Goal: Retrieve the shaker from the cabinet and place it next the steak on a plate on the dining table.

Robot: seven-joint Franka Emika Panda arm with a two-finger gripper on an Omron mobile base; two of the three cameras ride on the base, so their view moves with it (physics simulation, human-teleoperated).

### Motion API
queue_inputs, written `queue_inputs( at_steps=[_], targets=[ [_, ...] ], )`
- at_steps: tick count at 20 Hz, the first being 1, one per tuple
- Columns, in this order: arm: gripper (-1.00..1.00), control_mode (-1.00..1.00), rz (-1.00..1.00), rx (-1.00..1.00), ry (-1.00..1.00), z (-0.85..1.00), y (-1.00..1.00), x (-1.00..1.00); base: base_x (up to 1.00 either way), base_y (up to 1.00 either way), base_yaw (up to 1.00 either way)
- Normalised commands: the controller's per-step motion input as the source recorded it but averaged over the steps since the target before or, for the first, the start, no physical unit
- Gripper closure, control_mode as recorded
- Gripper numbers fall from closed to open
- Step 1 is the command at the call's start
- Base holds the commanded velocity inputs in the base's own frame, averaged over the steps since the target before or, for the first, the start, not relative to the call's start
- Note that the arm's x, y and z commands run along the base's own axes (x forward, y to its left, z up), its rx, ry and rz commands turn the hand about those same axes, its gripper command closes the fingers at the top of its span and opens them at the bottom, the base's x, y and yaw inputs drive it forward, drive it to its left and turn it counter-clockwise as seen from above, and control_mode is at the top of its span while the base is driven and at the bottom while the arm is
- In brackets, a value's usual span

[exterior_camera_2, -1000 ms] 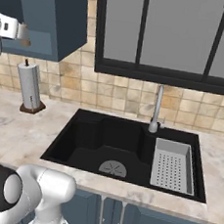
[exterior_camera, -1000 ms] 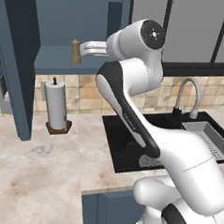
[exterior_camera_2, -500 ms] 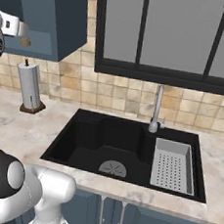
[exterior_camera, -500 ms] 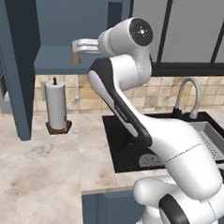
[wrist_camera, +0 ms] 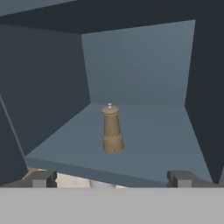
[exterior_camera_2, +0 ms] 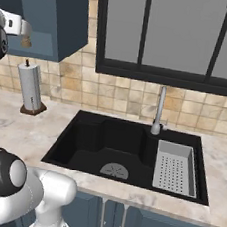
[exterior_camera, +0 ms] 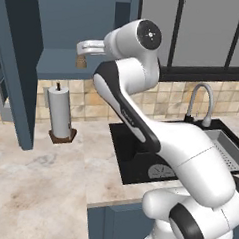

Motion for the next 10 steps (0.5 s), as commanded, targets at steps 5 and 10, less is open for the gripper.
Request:
queue_inputs(
  at_steps=[5,10],
  targets=[
    [-1.00,-1.00,0.01,0.00,-0.05,-0.04,0.01,0.10,0.00,0.00,0.00],
    [-1.00,-1.00,0.00,0.00,0.00,-0.05,0.00,0.19,0.00,0.00,0.00]
  ],
)
